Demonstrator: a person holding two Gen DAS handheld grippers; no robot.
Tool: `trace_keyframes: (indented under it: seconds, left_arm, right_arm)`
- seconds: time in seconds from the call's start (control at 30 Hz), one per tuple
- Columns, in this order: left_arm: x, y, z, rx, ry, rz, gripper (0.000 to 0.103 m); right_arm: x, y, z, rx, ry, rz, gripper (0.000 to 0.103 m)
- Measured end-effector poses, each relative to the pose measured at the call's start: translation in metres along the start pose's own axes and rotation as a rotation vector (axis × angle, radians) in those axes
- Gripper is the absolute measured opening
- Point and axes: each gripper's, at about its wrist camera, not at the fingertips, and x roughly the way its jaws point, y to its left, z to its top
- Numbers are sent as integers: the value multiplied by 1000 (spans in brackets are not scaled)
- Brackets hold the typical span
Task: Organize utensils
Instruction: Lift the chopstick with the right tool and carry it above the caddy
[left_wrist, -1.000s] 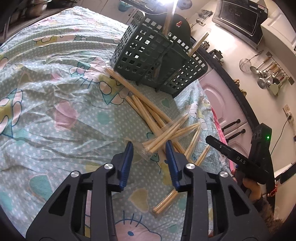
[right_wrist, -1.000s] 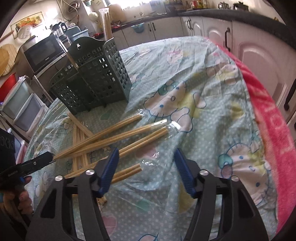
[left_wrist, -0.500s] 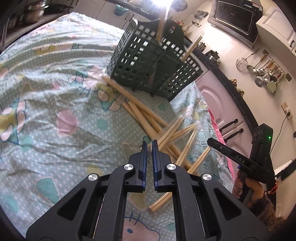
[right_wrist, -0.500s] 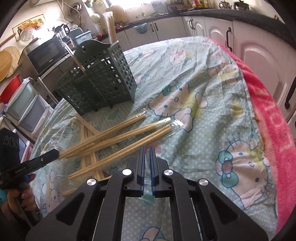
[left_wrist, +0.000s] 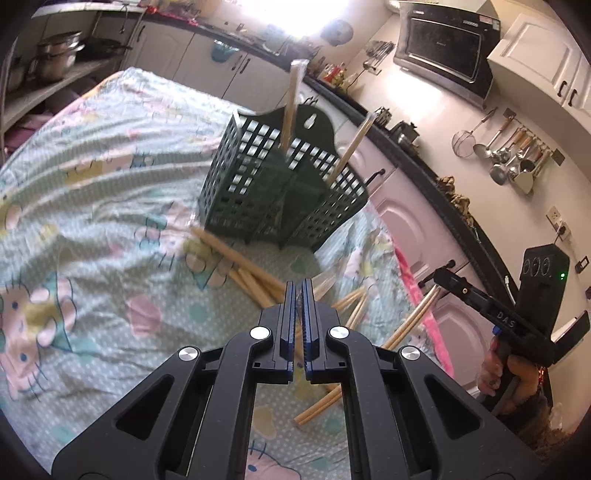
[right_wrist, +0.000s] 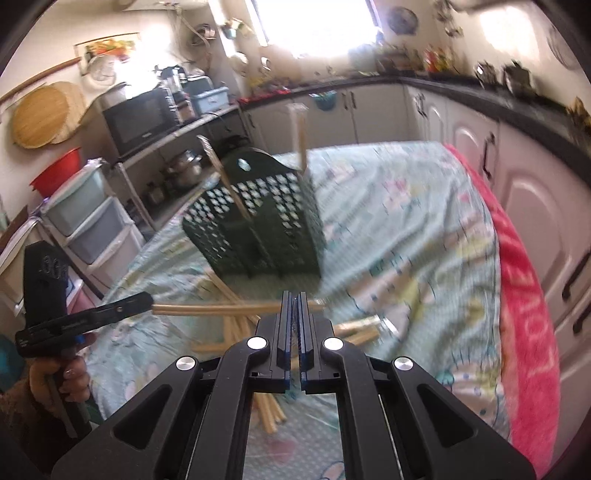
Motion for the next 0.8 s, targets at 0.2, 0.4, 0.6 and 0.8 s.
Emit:
trace_keyframes:
  seconds: [0.2,0.4,0.6,0.8]
  left_arm:
    - [-10,-18,19,49,-25,-18,0]
    - [-21,-35,37,94,-51,-45,0]
    - [-33,-54,54,141,-83,-71,0]
    - [-47,-69,73,177,-125,-95,0]
  right_arm:
    - [-10,33,24,-93,-32,50,3]
    - [-21,60,43,-172,-66,75,2]
    - [-34,73,60,-222,-109,82,2]
    - [-46,80,79,-244,-161,81,2]
